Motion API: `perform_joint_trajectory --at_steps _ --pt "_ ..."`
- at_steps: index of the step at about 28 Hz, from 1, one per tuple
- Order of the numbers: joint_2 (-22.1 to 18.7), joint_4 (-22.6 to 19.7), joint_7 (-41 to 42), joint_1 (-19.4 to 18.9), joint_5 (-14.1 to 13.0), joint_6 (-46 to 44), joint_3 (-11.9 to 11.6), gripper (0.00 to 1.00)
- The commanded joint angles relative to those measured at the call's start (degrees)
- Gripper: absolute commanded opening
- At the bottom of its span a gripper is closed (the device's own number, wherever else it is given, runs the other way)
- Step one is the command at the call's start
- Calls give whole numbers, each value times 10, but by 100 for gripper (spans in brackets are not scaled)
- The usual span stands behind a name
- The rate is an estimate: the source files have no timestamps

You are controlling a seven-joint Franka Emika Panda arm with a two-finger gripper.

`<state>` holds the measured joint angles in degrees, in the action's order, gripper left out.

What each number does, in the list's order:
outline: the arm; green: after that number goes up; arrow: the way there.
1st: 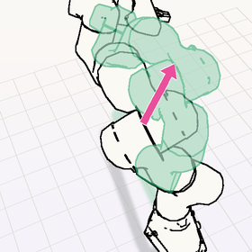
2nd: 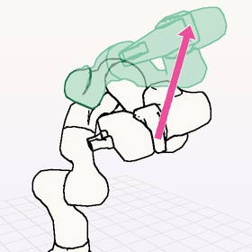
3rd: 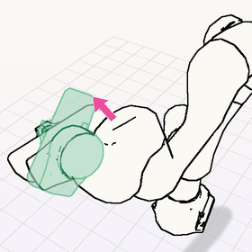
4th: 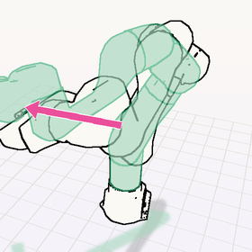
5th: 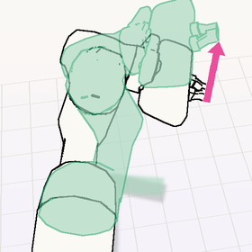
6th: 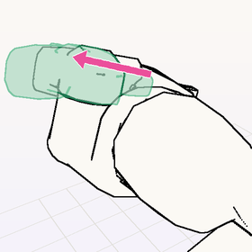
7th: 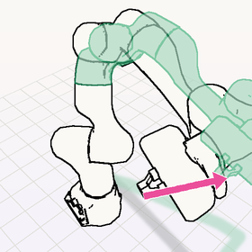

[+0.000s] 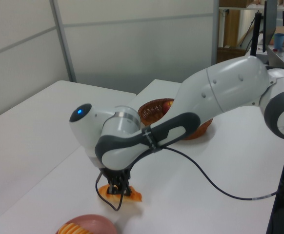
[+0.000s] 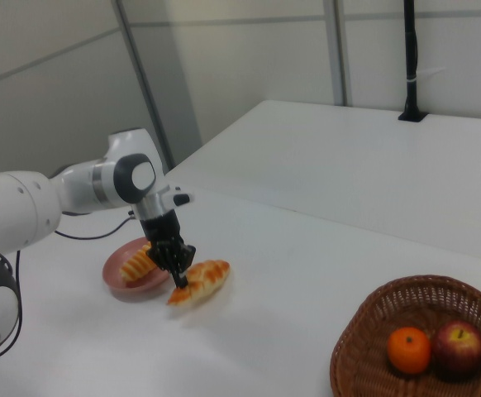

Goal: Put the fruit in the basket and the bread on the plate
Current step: 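Close the gripper on the braided roll and lift it, then carry the braided roll onto the pink plate and release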

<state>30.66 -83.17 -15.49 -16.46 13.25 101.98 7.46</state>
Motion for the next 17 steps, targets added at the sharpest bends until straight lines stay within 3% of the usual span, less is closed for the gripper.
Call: perform_joint_trajectory --at_steps 1,8,17 --pt "-35 -1 -11 -13 -2 -10 1 0" --pt "-34 19 -35 -37 3 -4 9 0" --pt "-33 23 -37 -49 4 0 62 0"
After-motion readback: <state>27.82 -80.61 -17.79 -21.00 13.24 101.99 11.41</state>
